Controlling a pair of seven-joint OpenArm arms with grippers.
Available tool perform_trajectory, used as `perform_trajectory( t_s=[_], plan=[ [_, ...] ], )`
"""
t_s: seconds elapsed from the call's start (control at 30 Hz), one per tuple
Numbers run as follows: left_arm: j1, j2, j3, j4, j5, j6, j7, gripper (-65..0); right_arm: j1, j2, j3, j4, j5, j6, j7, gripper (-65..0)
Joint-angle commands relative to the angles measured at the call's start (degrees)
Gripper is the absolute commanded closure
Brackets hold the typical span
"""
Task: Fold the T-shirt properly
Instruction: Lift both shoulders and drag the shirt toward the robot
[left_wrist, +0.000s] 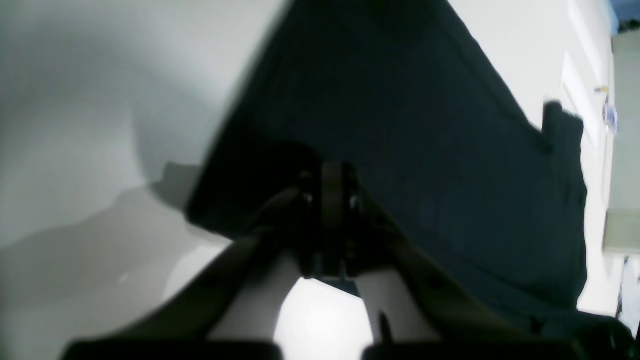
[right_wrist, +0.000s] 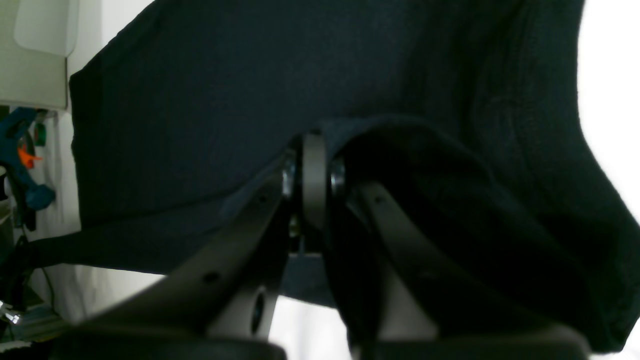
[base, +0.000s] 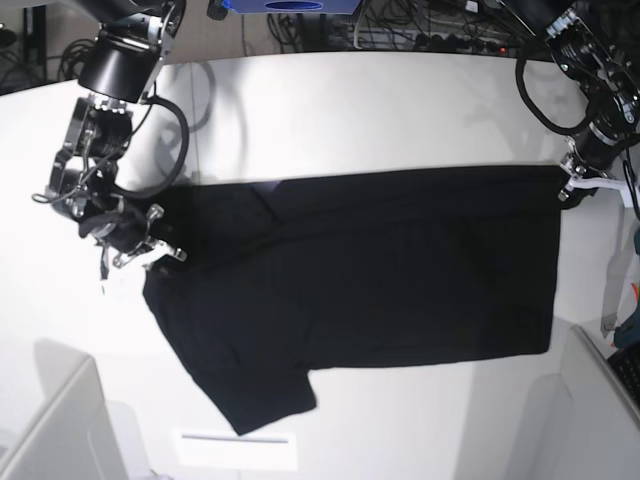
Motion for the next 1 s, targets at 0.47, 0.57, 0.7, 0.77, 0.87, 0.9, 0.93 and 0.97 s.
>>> perform_trajectory(
  t_s=[0.47, 0.57, 0.7, 0.77, 0.87, 0.9, 0.93, 0.97],
  plan=[
    [-7.1, -0.5, 4.9, -3.0, 7.9, -0.4, -1.1, 0.0, 6.8, 0.6, 0.1, -5.0, 1.1, 0.0, 1.4, 0.0],
    [-8.0, -0.5, 4.8, -3.0, 8.0, -0.4, -1.1, 0.0, 7.7, 0.6, 0.1, -6.7, 1.1, 0.0, 1.4, 0.0],
    [-8.7, -0.8, 5.0, -3.0, 8.2, -0.4, -1.2, 0.0, 9.1, 0.6, 0.1, -9.0, 1.1, 0.0, 1.4, 0.0],
    [-9.3, -0.8, 4.7, -4.0, 8.2, -0.4, -1.2, 0.0, 9.4, 0.6, 0.1, -9.5, 1.1, 0.0, 1.5, 0.0],
    [-9.7, -0.8, 4.5, -6.4, 8.2, -0.4, -1.3, 0.0, 9.4, 0.6, 0.0, -9.5, 1.1, -0.1, 2.6, 0.0],
    [-10.1, -0.8, 4.5, -6.6, 8.2, -0.4, -1.3, 0.0, 9.4, 0.6, 0.0, -9.6, 1.1, -0.1, 2.9, 0.0],
    [-10.3, -0.8, 4.5, -6.9, 8.2, -0.4, -1.3, 0.0, 9.4, 0.7, 0.0, -9.6, 1.1, -0.1, 2.9, 0.0],
    [-10.4, -0.8, 4.5, -6.9, 8.2, -0.4, -1.3, 0.0, 9.4, 0.7, 0.0, -9.6, 1.1, -0.1, 2.9, 0.0]
  ],
)
